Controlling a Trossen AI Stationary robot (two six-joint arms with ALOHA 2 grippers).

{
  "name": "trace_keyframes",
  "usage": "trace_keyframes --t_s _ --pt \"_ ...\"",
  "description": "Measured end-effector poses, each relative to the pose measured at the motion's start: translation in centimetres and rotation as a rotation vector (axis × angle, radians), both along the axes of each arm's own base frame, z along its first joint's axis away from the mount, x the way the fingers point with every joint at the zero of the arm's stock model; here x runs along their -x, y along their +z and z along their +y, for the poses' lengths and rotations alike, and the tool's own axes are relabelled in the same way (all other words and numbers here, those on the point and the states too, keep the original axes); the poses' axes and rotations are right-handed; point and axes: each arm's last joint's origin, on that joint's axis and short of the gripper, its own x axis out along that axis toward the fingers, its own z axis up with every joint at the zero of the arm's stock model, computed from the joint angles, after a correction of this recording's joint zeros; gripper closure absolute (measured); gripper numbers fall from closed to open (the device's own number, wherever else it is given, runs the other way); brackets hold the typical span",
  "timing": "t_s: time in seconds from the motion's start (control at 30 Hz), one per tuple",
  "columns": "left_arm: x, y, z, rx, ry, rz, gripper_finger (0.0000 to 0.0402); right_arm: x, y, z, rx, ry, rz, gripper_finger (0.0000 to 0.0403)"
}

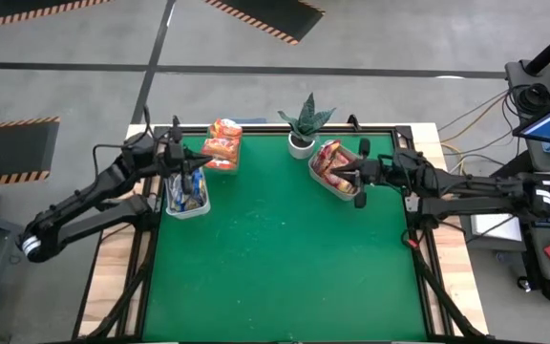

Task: Sort Maruchan noodles
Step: Return to Home Position

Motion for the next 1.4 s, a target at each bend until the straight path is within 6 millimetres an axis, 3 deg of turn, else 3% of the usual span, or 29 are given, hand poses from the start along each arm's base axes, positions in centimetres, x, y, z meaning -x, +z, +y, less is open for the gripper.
trace_keyframes --t_s 0.23,0.5,0.77,0.87,1.13,1.4 --pt "0.0 -1.0 -0.2 -0.023 -0.048 -0.081 0.0401 2.6 -2.5 -0.3 -0.012 -0.061 -0.048 0.039" --pt "-1.1 -1.4 -0.6 0.017 -0.221 -0.318 0.0401 5.3 -4.8 -0.3 -0.039 -0.117 -0.186 0.039" --pt "-2.1 -1.6 -3.8 0.108 -0.46 -0.303 0.0401 7.7 -4.6 0.3 0.003 -0.096 -0.329 0.039" --pt "-2.0 -2.0 -5.1 0.159 -0.468 -0.26 0.0401 8.0 -4.8 0.4 0.004 -0.085 -0.34 0.039" --pt "-0.2 -2.3 -7.6 0.117 -0.515 -0.244 0.0401 8.1 -5.4 0.7 -0.017 0.003 -0.322 0.039" --pt "2.2 -3.9 -8.0 0.066 -0.542 -0.344 0.0401 8.7 -5.5 1.2 -0.017 0.086 -0.359 0.039"
